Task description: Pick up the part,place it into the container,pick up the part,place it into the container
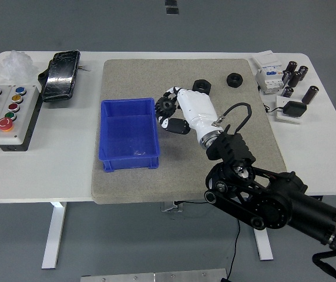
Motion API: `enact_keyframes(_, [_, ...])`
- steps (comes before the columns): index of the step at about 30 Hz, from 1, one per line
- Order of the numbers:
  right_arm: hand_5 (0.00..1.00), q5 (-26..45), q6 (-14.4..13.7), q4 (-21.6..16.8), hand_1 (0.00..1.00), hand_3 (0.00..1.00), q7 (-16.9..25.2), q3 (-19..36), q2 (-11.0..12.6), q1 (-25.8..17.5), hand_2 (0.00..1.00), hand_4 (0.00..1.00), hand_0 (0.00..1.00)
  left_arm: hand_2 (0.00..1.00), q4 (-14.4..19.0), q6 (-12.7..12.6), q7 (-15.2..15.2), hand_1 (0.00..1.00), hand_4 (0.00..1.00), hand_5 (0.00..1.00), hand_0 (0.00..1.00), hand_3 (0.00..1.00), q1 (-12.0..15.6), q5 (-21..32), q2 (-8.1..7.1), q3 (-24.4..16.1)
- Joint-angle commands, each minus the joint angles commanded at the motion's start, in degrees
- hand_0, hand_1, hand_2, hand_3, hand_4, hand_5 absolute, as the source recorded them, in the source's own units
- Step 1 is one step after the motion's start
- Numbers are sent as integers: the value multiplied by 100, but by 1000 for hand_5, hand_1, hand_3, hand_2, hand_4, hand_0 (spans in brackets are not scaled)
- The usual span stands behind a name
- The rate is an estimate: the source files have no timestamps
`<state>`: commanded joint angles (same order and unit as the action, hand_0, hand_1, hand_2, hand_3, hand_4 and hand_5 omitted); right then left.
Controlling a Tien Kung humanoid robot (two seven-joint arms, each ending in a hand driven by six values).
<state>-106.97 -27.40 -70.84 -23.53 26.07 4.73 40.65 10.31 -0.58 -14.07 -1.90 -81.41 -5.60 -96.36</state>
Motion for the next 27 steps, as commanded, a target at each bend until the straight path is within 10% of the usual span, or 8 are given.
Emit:
enact_keyframes(2, [6,173,-28,-54,516,519,107,-205,-80,69,332,107,484,550,0,-3,-6,545,613,343,614,616,1,4,-5,-1])
enact_keyframes(3, [39,254,-27,-64,619,627,144,-309,-120,100,596,126,565,550,0,-5,-12,545,613,343,614,615,3,2,-8,-5])
enact_keyframes(8, [39,382,242,4,619,627,28,-862,-326,182,596,126,565,550,0,-12,-34,545,613,343,614,615,9,-14,-15,-27])
enact_keyframes(9, [256,296,358,39,730,710,-110,-927,-365,179,749,393,578,550,0,-12,-35,545,612,341,614,616,6,-14,-17,-25])
enact_keyframes(14, [256,-228,758,151,730,710,-696,-940,-424,164,749,393,578,550,0,-7,-31,545,612,341,614,616,-2,-14,-16,-11])
enact_keyframes(15, [281,-337,786,140,755,732,-782,-926,-425,163,778,522,594,550,0,-6,-33,544,613,340,614,616,1,-16,-15,-11])
enact_keyframes(27, [292,-654,598,50,745,721,-882,-879,-430,168,766,582,569,550,0,-4,-31,545,612,342,614,616,-4,-21,-14,-10])
